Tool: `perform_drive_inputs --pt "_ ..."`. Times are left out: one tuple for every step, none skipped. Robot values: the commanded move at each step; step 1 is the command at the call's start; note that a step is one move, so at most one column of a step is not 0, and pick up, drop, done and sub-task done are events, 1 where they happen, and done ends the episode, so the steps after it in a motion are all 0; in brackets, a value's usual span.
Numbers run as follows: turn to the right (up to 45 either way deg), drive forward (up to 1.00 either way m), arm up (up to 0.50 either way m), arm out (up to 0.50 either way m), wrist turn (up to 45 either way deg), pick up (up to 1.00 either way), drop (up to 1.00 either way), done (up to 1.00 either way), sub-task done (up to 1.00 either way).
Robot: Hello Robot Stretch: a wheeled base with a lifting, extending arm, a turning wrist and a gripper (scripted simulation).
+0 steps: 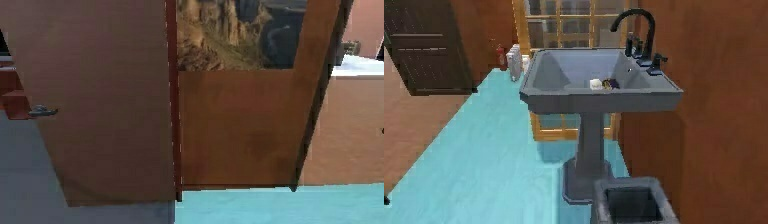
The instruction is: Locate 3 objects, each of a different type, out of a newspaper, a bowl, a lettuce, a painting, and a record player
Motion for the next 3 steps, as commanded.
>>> perform_drive_inputs --pt "0.0 0.75 0.0 0.0 0.0 0.0 0.0 0.0 0.0" --pt "21.0 0.0 0.0 0.0 0.0 0.0 0.0 0.0 0.0" --pt "0.0 0.0 0.0 0.0 0.0 0.0 0.0 0.0 1.0"
